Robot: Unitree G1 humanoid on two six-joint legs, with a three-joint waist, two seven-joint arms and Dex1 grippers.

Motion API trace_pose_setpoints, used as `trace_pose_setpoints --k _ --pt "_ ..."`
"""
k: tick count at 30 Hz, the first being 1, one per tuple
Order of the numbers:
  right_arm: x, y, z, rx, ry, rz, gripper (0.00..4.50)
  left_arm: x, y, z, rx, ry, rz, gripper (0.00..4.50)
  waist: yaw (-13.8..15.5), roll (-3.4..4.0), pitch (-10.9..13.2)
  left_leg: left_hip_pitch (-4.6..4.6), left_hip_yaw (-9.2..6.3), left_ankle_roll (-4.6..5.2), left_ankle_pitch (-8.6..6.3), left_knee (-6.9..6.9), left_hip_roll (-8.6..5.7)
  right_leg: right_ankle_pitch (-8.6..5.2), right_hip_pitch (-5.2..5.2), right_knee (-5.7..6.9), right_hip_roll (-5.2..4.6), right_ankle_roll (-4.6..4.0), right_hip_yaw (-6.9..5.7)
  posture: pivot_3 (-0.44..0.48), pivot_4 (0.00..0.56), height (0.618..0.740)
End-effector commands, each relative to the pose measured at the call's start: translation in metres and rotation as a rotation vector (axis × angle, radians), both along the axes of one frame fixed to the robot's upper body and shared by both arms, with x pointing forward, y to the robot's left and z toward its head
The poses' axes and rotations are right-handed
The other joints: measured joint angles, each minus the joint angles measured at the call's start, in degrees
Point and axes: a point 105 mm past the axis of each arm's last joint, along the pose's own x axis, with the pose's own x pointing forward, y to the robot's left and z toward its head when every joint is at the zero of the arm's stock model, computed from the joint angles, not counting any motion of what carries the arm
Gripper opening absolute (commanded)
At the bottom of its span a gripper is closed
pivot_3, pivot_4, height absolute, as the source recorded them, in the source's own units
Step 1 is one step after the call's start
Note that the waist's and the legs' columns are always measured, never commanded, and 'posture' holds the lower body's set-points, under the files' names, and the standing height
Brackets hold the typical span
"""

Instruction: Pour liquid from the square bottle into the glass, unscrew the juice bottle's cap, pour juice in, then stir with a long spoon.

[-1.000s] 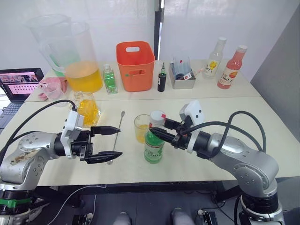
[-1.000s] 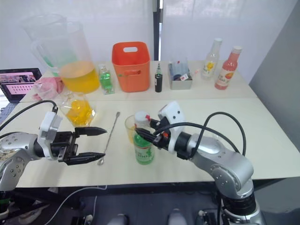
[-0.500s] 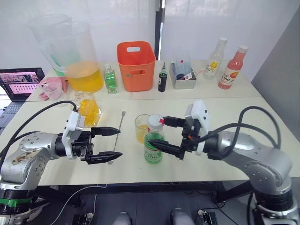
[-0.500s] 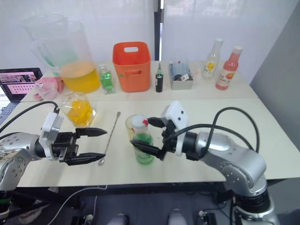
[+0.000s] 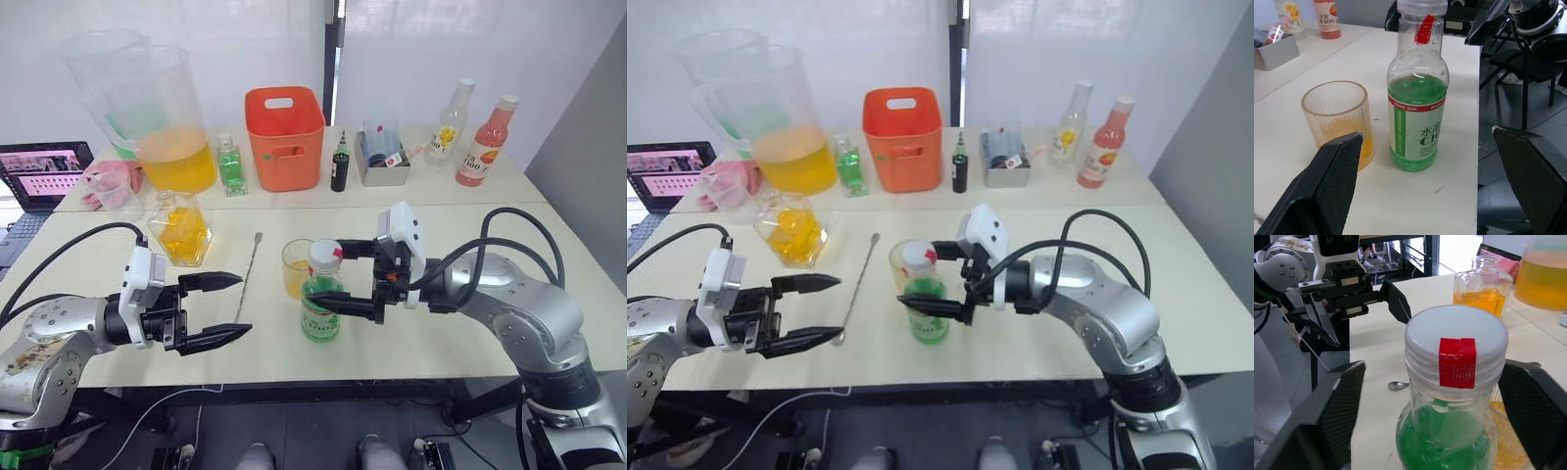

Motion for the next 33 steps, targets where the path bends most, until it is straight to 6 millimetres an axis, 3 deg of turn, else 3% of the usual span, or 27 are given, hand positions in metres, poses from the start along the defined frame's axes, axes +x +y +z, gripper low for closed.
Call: trace_pose_setpoints --k 1,5,12,33 --pt "-0.003 0.002 0.008 0.007 -0.045 0.042 2.93 -0.005 0.000 0.010 -0.001 -0.059 0.000 4.50 0.0 0.00 0.0 0.00 0.00 0.00 0.00 0.00 0.00 0.00 0.00 0.00 0.00 0.00 0.00 0.000 0.150 0.740" --pt "0.000 0.002 0.006 -0.004 -0.052 0.048 1.64 -0.005 0.000 0.010 0.000 -0.061 0.006 4.50 0.0 0.00 0.0 0.00 0.00 0.00 0.00 -0.01 0.00 0.00 0.00 0.00 0.00 0.00 0.00 0.000 0.150 0.740" --pt "-0.001 0.005 0.009 0.018 -0.076 0.074 1.60 -0.005 0.002 0.009 0.005 -0.059 0.008 4.50 0.0 0.00 0.0 0.00 0.00 0.00 0.00 0.00 0.00 0.00 0.00 0.00 0.00 0.00 0.00 0.000 0.150 0.740" --pt "-0.003 0.016 0.024 0.186 -0.042 -0.185 1.60 -0.001 -0.002 0.010 0.027 -0.026 -0.064 4.50 -0.1 0.00 0.0 -0.02 -0.01 0.00 0.00 -0.02 0.00 0.00 -0.04 0.01 0.00 -0.01 0.00 0.000 0.150 0.740"
